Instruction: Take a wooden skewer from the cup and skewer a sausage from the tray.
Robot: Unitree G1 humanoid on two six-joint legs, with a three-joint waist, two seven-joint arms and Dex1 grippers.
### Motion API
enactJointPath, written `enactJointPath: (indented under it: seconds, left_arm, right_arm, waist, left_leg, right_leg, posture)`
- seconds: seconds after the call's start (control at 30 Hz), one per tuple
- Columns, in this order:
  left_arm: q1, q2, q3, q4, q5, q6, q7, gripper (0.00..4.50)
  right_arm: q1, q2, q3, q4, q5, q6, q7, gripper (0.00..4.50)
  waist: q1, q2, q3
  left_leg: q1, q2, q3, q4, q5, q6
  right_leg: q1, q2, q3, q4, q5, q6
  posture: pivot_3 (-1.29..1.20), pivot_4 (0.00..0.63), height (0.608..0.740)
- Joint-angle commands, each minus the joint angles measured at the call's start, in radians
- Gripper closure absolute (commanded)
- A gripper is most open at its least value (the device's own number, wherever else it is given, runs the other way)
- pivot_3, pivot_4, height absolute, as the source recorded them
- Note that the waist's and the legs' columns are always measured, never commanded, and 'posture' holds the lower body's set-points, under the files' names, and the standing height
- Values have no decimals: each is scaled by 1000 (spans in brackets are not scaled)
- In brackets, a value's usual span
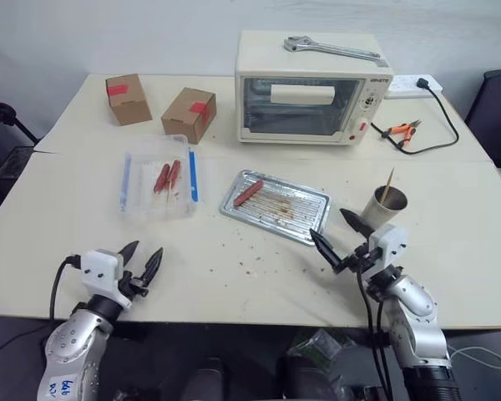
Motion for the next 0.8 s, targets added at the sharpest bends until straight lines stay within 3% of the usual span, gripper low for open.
enactJointPath:
  seconds: [0.03, 0.13, 0.23, 0.47, 0.63, 0.8]
  left_arm:
    - [-30, 30, 19, -10, -31, -7, -32, 1671]
    - [-81, 34, 25, 9, -73, -27, -65, 1671]
    - [-126, 97, -9, -3, -151, 17, -197, 1671]
    - [-288, 265, -109, 83, -250, 63, -544, 1671]
    - [-478, 337, -161, 241, -287, 120, -739, 1671]
    - [-555, 349, -193, 282, -299, 175, -816, 1671]
  right_arm:
    - [10, -6, 0, -31, 23, -22, 18, 0]
    - [24, -13, -1, -64, 41, -15, 34, 0]
    - [101, -83, -40, -208, 101, 45, 67, 0]
    - [452, -262, -290, -489, 272, 178, 110, 0]
    - [634, -312, -535, -439, 325, 172, 179, 0]
    - [574, -390, -621, -380, 378, 248, 180, 0]
  waist:
    - [-1, 0, 0]
    - [-1, 0, 0]
    - [1, 0, 0]
    - [2, 2, 0]
    - [-1, 3, 0]
    - [-8, 4, 0]
  left_leg:
    - [0, 0, 0, 0, 0, 0]
    - [0, 0, 0, 0, 0, 0]
    - [0, 0, 0, 0, 1, -3]
    - [1, 0, -1, -1, 0, -1]
    - [6, 0, -1, -1, -1, 2]
    - [13, 1, 0, -4, -3, 3]
  right_leg:
    - [0, 0, 0, 0, 0, 0]
    - [0, 0, 0, 0, 0, 0]
    - [0, 0, 0, 0, 0, 0]
    - [5, 0, -1, -6, 0, 0]
    - [9, 0, -1, -6, 0, 0]
    - [15, 0, 1, -10, 0, -1]
  posture:
    - [0, 150, 740]
    - [0, 150, 740]
    - [0, 150, 740]
    - [0, 150, 740]
    - [0, 150, 740]
    - [0, 150, 740]
